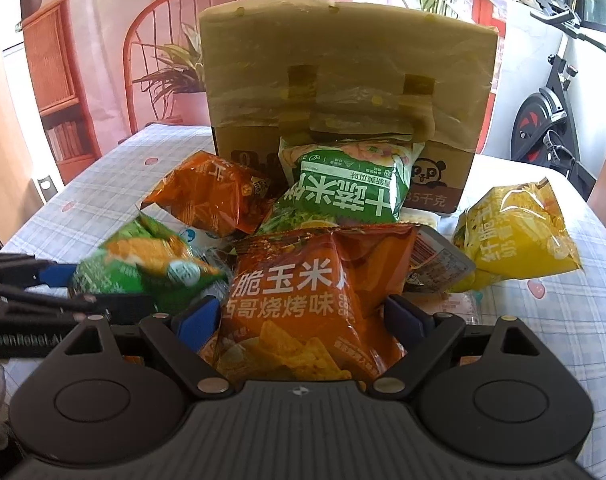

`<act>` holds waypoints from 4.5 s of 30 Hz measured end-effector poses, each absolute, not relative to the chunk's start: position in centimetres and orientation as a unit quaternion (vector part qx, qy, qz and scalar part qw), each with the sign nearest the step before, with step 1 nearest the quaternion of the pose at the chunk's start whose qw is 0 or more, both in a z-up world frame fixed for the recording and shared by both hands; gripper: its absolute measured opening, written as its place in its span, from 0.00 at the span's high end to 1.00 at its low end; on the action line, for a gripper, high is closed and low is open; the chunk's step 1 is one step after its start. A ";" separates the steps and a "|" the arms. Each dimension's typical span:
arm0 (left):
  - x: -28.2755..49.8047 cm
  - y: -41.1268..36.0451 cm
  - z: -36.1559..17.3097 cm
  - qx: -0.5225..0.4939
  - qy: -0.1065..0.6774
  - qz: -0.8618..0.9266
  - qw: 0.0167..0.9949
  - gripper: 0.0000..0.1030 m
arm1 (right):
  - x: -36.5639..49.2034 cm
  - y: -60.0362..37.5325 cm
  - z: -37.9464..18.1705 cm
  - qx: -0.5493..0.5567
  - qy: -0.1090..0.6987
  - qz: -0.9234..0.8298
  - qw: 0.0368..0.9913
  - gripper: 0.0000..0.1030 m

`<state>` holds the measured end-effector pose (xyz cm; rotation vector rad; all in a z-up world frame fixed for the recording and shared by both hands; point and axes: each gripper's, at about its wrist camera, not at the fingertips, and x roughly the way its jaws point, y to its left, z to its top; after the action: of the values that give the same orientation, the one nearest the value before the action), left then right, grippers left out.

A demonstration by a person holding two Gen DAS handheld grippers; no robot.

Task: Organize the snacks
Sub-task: 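Lift both held bags and carry them over the open cardboard box, then open both tools to drop the bags into the box, then grasp the orange chip bag with the left tool while the right tool grasps the yellow bag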

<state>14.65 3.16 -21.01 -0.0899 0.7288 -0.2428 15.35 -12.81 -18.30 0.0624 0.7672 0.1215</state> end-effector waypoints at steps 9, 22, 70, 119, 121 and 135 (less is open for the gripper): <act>13.7 2.8 -19.7 -0.026 0.320 -0.130 0.938 0.35 | 15.0 -12.9 -18.4 0.031 0.372 0.060 0.926 0.15; 13.0 4.2 -16.3 -0.046 0.269 -0.093 0.957 0.36 | 13.7 -13.3 -16.3 0.052 0.324 0.092 0.940 0.34; 35.9 -3.1 0.7 -0.023 0.185 -0.115 0.976 0.35 | 31.6 -23.9 -0.1 0.054 0.132 0.052 0.988 0.36; 27.8 5.3 -7.3 -0.017 0.304 -0.109 0.946 0.11 | 22.6 -25.2 -7.2 0.087 0.203 0.019 0.975 0.16; 27.9 5.4 -8.6 -0.031 0.319 -0.109 0.941 0.11 | 22.2 -25.4 -8.0 0.073 0.208 0.009 0.975 0.16; 27.1 5.3 -13.9 -0.099 0.349 -0.077 0.929 0.11 | 20.5 -29.9 -15.1 0.105 0.266 -0.078 0.955 0.16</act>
<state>27.14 5.32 -13.91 -0.2024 0.7153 -0.1581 20.51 -29.87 -15.07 0.2127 0.5406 -0.1574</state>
